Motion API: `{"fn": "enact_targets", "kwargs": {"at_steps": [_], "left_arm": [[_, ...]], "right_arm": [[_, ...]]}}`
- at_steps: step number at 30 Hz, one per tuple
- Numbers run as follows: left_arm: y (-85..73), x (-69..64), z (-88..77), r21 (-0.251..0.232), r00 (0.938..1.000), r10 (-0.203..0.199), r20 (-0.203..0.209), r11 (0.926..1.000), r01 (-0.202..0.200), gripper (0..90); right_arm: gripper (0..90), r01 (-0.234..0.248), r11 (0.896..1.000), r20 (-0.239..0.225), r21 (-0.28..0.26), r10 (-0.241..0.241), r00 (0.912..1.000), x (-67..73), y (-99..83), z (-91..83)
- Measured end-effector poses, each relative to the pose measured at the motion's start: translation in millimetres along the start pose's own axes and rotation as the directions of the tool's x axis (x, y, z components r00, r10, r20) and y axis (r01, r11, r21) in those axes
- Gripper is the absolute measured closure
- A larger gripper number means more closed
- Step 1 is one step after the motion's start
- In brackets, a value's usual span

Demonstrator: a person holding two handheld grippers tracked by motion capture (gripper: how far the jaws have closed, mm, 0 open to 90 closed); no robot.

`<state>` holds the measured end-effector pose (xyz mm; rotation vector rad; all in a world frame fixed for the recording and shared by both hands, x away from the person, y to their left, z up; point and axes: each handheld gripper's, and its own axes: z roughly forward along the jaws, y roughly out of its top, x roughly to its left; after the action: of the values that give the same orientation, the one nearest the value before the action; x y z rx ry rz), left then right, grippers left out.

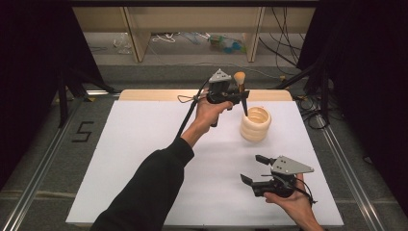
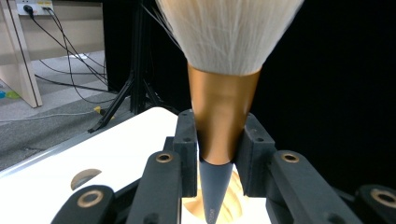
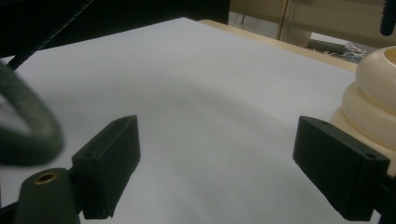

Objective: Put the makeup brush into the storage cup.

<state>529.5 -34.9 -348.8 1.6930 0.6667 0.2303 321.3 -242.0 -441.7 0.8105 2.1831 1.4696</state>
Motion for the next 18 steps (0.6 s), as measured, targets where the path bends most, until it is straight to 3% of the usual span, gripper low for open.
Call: {"fn": "enact_targets", "kwargs": {"at_steps": [9,18], "left_arm": [[1.8,-1.1,14.7,-0.004,0.9999,-0.002,-0.011,1.0000,0.002,72.5],[2.9,-4.0,25.9,-0.005,1.0000,-0.006,-0.007,1.0000,0.006,72.5]], "right_arm": [[16.0,0.003,1.000,0.001,0.016,-0.003,1.0000,0.0,0.5,-1.0],[16.0,0.000,1.000,-0.019,-0.014,-0.001,0.9998,0.1,-0.4,2.1]]}}
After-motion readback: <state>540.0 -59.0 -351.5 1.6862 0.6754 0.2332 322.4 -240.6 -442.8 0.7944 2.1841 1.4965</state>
